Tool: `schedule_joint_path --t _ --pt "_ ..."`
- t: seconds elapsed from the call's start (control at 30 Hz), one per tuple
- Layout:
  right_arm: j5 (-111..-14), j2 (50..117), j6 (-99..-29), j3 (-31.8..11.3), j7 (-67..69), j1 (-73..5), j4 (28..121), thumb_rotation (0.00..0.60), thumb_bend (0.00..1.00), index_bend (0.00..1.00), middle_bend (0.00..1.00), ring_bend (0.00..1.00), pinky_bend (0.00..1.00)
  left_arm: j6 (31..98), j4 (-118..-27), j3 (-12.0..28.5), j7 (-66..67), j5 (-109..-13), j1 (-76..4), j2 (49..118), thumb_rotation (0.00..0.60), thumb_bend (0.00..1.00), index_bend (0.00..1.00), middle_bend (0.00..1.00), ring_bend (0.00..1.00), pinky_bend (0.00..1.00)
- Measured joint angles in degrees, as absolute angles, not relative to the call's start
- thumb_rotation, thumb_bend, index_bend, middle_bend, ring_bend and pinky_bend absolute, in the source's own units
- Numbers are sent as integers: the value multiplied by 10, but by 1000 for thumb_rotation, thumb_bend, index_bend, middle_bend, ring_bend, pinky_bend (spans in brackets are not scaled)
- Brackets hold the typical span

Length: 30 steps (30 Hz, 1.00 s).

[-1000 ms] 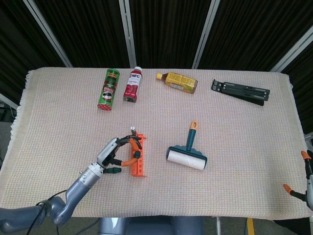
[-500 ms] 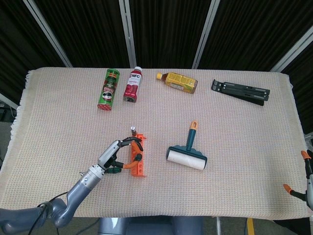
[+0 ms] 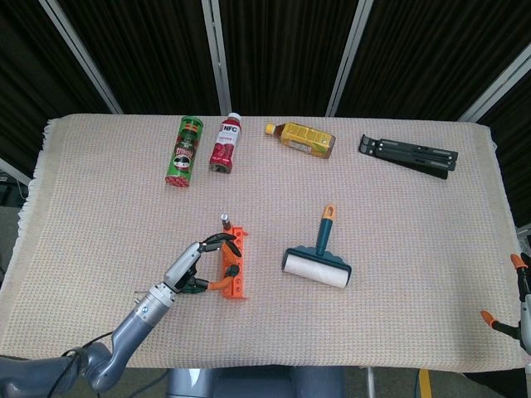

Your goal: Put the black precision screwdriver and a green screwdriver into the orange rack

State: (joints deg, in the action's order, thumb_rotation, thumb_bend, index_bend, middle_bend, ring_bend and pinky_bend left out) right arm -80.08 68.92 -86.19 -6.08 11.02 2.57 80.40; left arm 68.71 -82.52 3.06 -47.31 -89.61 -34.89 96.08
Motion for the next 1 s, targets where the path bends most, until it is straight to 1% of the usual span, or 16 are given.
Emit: schedule_joint_path --t 0.27,0.7,1.0 --pt "-800 688 -861 -62 107 24 807 600 0 0 0 0 0 683 -848 31 -439 -881 -341 953 600 500 622 308 90 75" --pt "-800 687 -862 -62 105 25 809 600 0 0 0 0 0 675 -897 36 -359 -855 -331 935 600 514 611 288 81 59" --pt "-798 687 -860 -62 106 24 808 600 0 0 0 0 0 652 -919 40 -330 -839 -331 926 600 501 595 269 66 60"
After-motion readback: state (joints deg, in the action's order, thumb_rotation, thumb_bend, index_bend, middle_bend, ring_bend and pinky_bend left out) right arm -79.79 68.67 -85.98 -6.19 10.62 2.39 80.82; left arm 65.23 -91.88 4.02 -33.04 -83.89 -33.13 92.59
